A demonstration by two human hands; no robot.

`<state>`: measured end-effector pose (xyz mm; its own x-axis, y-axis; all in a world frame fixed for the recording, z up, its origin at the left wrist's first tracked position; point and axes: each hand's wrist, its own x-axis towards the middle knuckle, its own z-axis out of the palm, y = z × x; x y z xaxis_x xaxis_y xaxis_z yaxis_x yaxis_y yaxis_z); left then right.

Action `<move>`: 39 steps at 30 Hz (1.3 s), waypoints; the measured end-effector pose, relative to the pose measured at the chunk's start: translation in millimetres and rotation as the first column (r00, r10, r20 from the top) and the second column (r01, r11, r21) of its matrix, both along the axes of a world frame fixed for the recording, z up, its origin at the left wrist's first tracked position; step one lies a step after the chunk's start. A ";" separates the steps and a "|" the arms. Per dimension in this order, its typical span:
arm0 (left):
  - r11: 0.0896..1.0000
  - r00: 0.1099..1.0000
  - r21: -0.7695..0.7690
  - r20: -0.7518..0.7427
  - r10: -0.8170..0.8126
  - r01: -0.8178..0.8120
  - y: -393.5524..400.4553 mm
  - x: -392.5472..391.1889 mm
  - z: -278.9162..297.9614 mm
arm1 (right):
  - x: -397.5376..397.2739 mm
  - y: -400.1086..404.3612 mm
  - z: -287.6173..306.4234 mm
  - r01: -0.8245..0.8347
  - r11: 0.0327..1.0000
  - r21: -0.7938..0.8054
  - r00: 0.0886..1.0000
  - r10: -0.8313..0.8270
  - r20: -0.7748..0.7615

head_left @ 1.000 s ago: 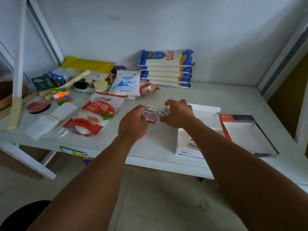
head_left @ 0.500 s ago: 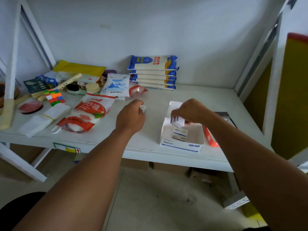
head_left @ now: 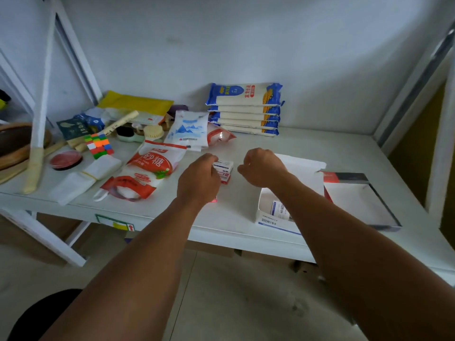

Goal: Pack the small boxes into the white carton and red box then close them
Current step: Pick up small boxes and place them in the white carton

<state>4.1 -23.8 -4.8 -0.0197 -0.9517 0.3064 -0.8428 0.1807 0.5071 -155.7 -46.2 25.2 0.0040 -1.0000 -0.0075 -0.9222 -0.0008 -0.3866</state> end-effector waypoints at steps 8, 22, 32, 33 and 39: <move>1.000 1.000 0.021 -0.007 -0.013 0.013 -20.8 7.4 -13.2 | 36.0 -50.3 -29.8 -0.125 0.992 0.026 0.991 0.126 -0.042; 1.000 1.000 0.026 -0.002 -0.017 0.017 -21.7 -18.1 -13.3 | -8.1 -34.8 -1.7 -0.094 0.983 -0.160 0.993 0.104 0.053; 0.995 0.993 0.014 -0.062 -0.099 0.100 9.2 -45.2 2.0 | -89.5 37.4 16.5 0.178 0.973 -0.149 0.918 -0.110 0.380; 0.995 0.994 0.020 -0.053 -0.093 0.094 11.1 -43.5 2.3 | -95.9 41.5 15.9 0.189 0.974 -0.124 0.910 -0.127 0.395; 0.996 0.996 0.024 -0.037 -0.081 0.082 16.7 -33.1 6.0 | -123.3 63.6 30.4 0.069 0.990 0.123 0.927 -0.109 0.360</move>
<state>-29.0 -7.1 1.2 -0.0870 -0.9548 0.2841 -0.8070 0.2348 0.5420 -279.0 17.4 55.6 -0.0620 -0.9897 -0.1288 -0.7116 0.1344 -0.6896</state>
